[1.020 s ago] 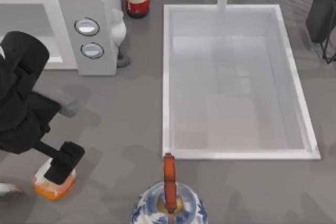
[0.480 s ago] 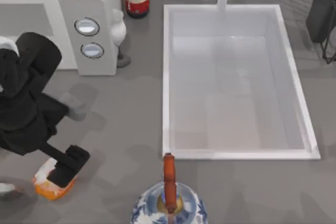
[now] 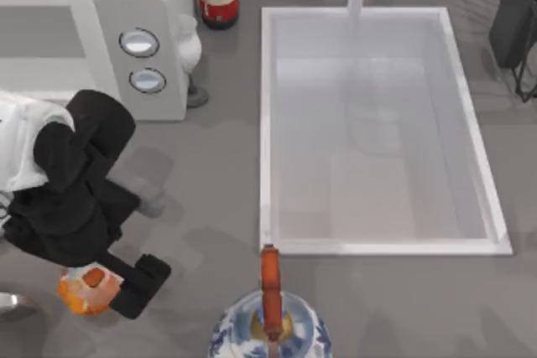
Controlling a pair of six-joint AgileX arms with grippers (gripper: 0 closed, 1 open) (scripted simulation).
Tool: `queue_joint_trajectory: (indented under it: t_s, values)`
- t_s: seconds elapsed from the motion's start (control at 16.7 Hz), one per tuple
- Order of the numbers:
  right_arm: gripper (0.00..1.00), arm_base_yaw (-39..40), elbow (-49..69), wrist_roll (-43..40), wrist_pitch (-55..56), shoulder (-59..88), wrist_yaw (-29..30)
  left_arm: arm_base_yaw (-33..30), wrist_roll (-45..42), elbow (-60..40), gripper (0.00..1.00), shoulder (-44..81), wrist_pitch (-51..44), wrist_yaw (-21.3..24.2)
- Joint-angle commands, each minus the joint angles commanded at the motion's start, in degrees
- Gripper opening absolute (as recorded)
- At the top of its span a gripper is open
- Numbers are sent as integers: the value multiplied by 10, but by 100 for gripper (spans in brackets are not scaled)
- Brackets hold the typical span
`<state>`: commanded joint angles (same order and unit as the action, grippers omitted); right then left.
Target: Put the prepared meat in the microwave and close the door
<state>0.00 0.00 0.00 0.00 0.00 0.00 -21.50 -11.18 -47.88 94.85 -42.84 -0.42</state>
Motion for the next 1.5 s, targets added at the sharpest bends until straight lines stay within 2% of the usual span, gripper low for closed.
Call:
queue_joint_trajectory:
  t_s: [0.3, 0.6, 1.38, 1.5]
  values:
    - [100, 0, 0, 0, 0, 0, 0, 42, -42, 45, 100, 43, 86, 0]
    - [100, 0, 0, 0, 0, 0, 0, 46, -46, 47, 100, 44, 90, 0]
    - [100, 0, 0, 0, 0, 0, 0, 46, -46, 47, 2, 44, 90, 0]
    - [100, 0, 0, 0, 0, 0, 0, 46, -46, 47, 0, 44, 90, 0]
